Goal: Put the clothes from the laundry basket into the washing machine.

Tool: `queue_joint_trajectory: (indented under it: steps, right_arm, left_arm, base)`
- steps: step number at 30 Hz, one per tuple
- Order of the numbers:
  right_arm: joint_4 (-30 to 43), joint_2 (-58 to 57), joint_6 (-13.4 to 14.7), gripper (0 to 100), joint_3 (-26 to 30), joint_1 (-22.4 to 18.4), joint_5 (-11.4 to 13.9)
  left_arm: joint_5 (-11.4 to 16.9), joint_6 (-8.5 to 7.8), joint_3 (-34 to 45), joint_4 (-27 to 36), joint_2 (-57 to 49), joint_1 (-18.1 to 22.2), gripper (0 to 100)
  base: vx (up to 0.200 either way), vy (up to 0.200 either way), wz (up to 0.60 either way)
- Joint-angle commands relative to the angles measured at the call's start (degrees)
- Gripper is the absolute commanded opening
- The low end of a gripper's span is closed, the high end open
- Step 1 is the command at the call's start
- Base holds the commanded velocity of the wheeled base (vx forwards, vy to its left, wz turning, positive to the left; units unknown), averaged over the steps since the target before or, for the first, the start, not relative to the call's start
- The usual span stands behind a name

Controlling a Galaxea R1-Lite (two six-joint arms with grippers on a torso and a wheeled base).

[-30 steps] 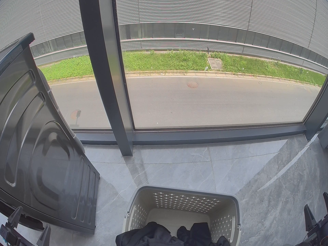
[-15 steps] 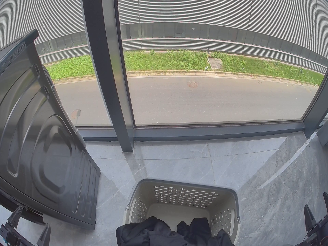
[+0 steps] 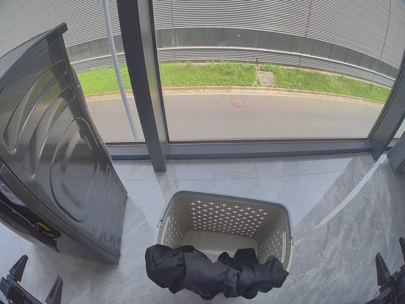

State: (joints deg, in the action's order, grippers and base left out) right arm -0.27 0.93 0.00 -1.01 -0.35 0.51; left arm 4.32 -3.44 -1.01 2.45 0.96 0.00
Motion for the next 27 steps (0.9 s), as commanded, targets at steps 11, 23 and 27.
queue_joint_trajectory:
  steps: [11, 23, 27]
  right_arm:
    - [0.0, -0.9, 0.0, 100, 1.0, 0.0, 0.0]
    - [0.0, -0.9, 0.0, 100, 1.0, 0.0, 0.0]
    - [0.0, -0.9, 0.0, 100, 1.0, 0.0, 0.0]
  left_arm:
    - [0.0, 0.01, 1.0, 0.0, -1.0, 0.0, 100]
    - [0.0, 0.01, 1.0, 0.0, -1.0, -0.1, 100]
    - [0.0, 0.01, 1.0, 0.0, -1.0, -0.1, 100]
  base:
    - [-0.2, 0.0, 0.0]
    - [-0.15, 0.0, 0.0]
    - [0.0, 0.0, 0.0]
